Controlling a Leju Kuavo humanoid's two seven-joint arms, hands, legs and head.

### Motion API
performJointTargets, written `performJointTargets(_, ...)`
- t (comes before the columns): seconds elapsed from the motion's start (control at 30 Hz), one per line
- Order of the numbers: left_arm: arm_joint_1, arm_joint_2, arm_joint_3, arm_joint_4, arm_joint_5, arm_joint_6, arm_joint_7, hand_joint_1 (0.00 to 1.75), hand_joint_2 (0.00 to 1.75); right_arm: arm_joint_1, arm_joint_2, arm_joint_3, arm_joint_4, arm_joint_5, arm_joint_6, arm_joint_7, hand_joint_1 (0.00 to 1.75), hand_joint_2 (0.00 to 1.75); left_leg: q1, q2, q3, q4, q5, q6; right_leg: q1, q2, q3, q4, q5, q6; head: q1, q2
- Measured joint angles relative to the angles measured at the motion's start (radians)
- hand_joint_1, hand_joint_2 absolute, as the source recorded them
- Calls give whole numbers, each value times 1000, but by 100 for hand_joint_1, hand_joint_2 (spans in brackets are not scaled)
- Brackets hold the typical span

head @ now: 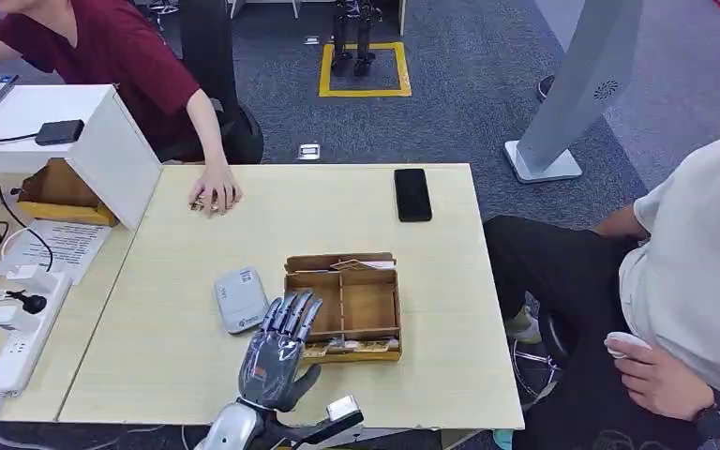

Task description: Pass the card to the sensor for recognition and then transmit it.

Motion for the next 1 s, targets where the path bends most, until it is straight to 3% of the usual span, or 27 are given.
performJointTargets(0.7, 1, -15, 19, -5, 1, 0, -38, 0, 175, 1, 0, 0, 0, 3, -1, -1, 0, 175, 0, 0, 0, 0, 0, 0, 0, 0, 0, 0, 0, 0, 0, 0)
performJointTargets(1.0, 8, -16, 19, -10, 56, -20, -89, 0, 175, 1, 0, 0, 0, 3, -1, -3, 0, 175, 0, 0, 0, 0, 0, 0, 0, 0, 0, 0, 0, 0, 0, 0)
